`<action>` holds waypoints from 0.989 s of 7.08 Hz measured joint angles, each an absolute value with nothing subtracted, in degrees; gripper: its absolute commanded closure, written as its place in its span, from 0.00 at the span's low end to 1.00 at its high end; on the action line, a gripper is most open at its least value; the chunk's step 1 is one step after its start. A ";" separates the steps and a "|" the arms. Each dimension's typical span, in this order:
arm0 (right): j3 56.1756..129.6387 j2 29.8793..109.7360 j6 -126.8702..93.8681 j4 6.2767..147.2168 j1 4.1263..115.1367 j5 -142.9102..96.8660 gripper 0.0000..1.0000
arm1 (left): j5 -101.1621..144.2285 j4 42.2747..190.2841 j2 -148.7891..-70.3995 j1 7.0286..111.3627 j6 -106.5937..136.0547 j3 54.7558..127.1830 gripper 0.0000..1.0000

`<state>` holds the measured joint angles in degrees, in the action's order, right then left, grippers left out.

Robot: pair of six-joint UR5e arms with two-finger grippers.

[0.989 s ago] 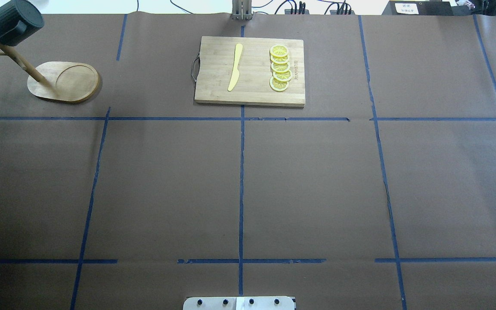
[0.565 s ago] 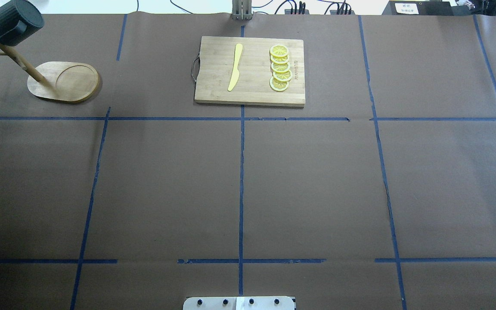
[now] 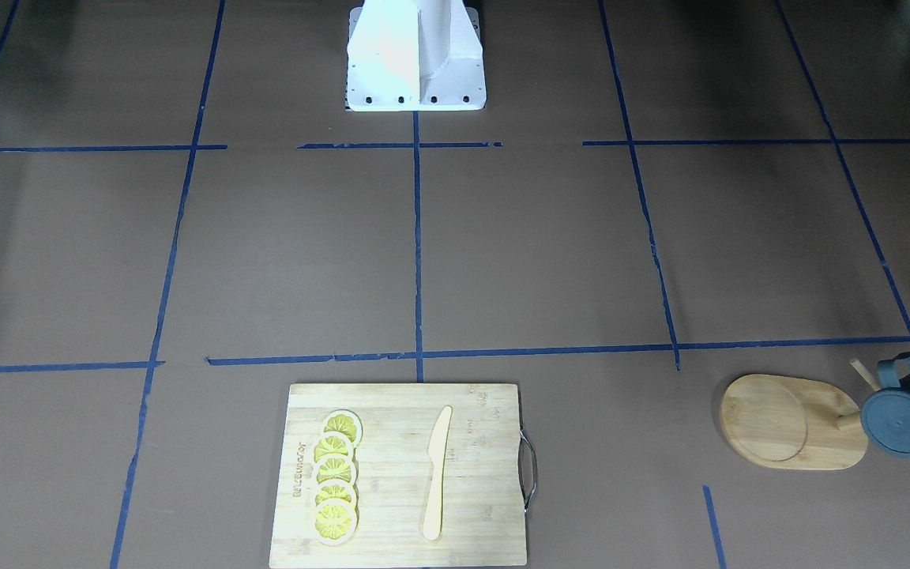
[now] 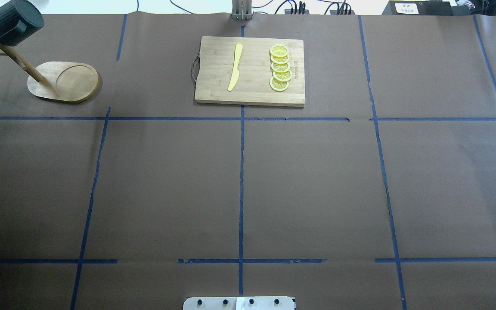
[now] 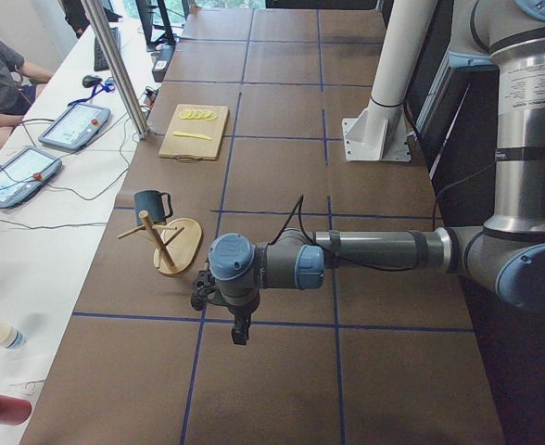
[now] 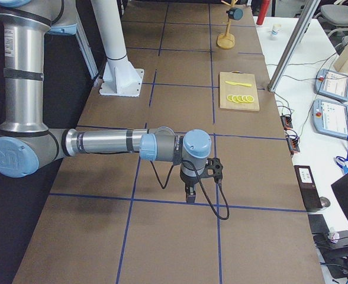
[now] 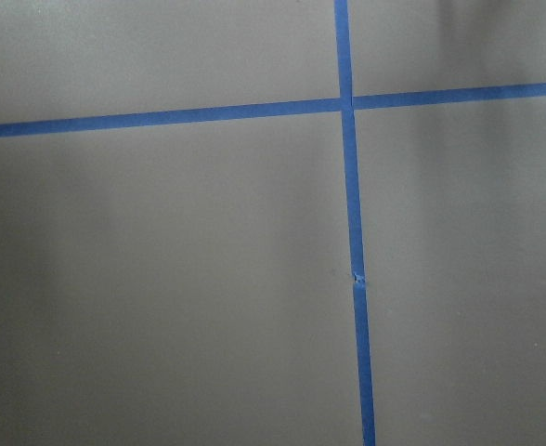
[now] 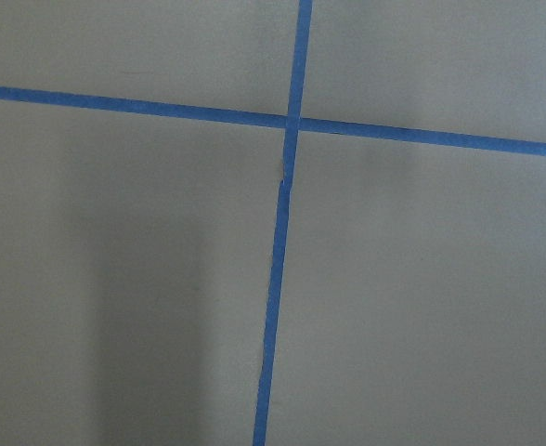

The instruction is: Hang cup on storage rack

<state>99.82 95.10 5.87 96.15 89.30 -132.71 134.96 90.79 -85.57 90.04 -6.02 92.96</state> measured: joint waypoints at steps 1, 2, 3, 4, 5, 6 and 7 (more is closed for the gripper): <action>99.76 95.10 5.93 96.15 89.24 -132.70 0.00 | 134.98 90.85 -85.50 90.02 -6.05 92.97 0.00; 99.71 95.04 5.98 96.13 89.13 -132.63 0.00 | 134.99 90.87 -85.47 90.01 -6.06 92.98 0.00; 99.69 94.92 6.01 96.10 88.98 -132.60 0.00 | 135.02 90.88 -85.41 90.02 -6.06 92.99 0.00; 99.69 94.90 6.06 96.08 88.86 -132.61 0.00 | 135.06 90.88 -85.38 90.03 -6.06 92.99 0.00; 99.69 94.90 6.09 96.07 88.82 -132.62 0.00 | 135.08 90.88 -85.36 90.02 -6.06 92.97 0.00; 99.70 94.91 6.10 96.08 88.79 -132.62 0.00 | 135.09 90.88 -85.32 90.03 -6.06 92.94 0.00; 99.69 94.92 6.11 96.12 88.71 -132.63 0.00 | 135.09 90.86 -85.28 90.04 -6.06 92.91 0.00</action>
